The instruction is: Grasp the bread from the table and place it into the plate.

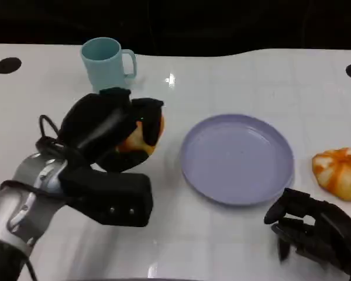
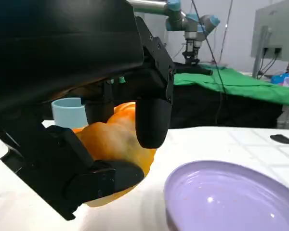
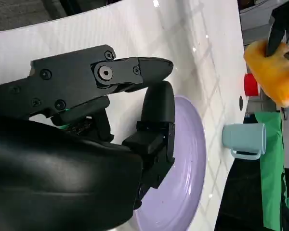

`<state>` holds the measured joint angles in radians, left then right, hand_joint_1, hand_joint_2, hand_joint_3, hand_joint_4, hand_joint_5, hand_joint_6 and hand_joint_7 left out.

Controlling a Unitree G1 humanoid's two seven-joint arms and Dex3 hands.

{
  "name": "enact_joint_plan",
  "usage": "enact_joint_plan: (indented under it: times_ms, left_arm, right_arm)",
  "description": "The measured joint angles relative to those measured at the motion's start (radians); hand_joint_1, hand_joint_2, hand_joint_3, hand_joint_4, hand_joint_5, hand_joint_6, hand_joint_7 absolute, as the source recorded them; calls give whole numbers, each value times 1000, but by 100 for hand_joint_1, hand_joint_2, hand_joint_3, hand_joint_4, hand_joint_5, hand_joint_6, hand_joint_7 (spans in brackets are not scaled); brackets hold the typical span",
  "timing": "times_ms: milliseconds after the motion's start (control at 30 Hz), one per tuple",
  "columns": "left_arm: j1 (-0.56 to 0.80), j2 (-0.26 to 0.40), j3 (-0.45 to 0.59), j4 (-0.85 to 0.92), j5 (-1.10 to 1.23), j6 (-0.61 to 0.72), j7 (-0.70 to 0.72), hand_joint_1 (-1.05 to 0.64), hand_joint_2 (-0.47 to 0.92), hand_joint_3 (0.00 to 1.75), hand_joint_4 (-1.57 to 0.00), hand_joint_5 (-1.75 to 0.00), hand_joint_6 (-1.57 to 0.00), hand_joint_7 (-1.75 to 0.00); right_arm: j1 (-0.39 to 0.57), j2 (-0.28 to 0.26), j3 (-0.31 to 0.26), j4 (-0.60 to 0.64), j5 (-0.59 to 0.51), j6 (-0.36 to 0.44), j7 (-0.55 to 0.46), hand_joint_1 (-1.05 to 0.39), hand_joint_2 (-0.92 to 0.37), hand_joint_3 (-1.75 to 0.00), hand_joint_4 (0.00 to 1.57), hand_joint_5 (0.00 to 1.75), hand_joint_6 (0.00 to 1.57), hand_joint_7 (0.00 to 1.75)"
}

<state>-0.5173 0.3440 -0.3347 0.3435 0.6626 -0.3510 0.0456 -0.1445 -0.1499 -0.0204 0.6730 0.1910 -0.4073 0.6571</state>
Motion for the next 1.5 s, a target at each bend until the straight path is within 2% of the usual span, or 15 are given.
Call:
enact_joint_plan:
  times_ms: [200, 367, 533, 667, 800, 933, 1000, 1100, 1267, 1300, 1333, 1367, 1433, 1500]
  left_arm:
    - [-74, -54, -50, 86, 68, -22, 76, -24, 64, 81, -83, -175, -61, -175]
    - [-132, -105, -89, 162, 113, -27, 151, -25, 63, 87, -87, -175, -63, -175]
    - [-191, -163, -129, 232, 142, 12, 168, -27, 62, 91, -89, -175, -66, -171]
    - [-231, -200, -166, 287, 176, 24, 213, -28, 66, 76, -87, -175, -75, -143]
    - [-262, -225, -207, 336, 207, 28, 247, -31, 71, 71, -88, -175, -79, -136]
    - [-311, -264, -241, 412, 223, 22, 298, -33, 73, 66, -88, -175, -77, -141]
    - [-331, -287, -253, 447, 224, 20, 312, -33, 74, 63, -91, -175, -79, -138]
    - [-366, -328, -281, 528, 229, 18, 345, -31, 71, 75, -96, -175, -80, -145]
    - [-413, -373, -304, 628, 231, 13, 390, -33, 63, 82, -98, -175, -76, -154]
    - [-422, -381, -307, 650, 229, 10, 397, -34, 62, 82, -99, -175, -76, -150]
    - [-427, -390, -310, 670, 227, 8, 402, -36, 61, 73, -96, -175, -81, -123]
    - [-431, -398, -311, 690, 221, 4, 403, -37, 61, 69, -94, -175, -83, -112]
    - [-432, -409, -312, 718, 213, -2, 402, -39, 69, 55, -85, -145, -83, -95]
    - [-436, -416, -310, 741, 190, -12, 370, -41, 74, 52, -74, -119, -70, -83]
  right_arm:
    - [-18, 2, -8, 47, 18, -26, 35, -55, -92, -25, 69, 175, 68, 139]
    - [-17, 2, -8, 47, 17, -27, 31, -52, -92, -27, 67, 175, 66, 139]
    - [-16, 1, -7, 47, 13, -39, 32, -51, -92, -27, 68, 175, 66, 138]
    - [-15, 1, -7, 47, 12, -42, 32, -50, -92, -28, 68, 175, 66, 138]
    - [-16, 1, -8, 50, 15, -42, 39, -48, -92, -28, 69, 175, 66, 139]
    - [-22, 1, -13, 70, 34, -52, 57, -48, -92, -28, 70, 175, 66, 141]
    - [-25, 1, -13, 74, 36, -53, 61, -49, -92, -28, 69, 174, 66, 141]
    - [-28, 1, -11, 76, 32, -56, 54, -50, -92, -29, 68, 174, 65, 141]
    - [-27, 0, -3, 60, 1, -56, 23, -50, -92, -30, 67, 175, 64, 141]
    - [-26, -1, -2, 56, -2, -52, 17, -50, -92, -31, 67, 175, 63, 141]
    - [-25, -1, -1, 51, -2, -46, 12, -49, -92, -31, 67, 175, 63, 141]
    - [-24, -1, 0, 47, -2, -43, 8, -49, -92, -31, 67, 175, 63, 142]
    - [-23, -1, 1, 44, -2, -41, 7, -49, -92, -30, 67, 175, 63, 143]
    - [-22, -1, 1, 41, -2, -39, 5, -49, -92, -29, 67, 175, 63, 143]
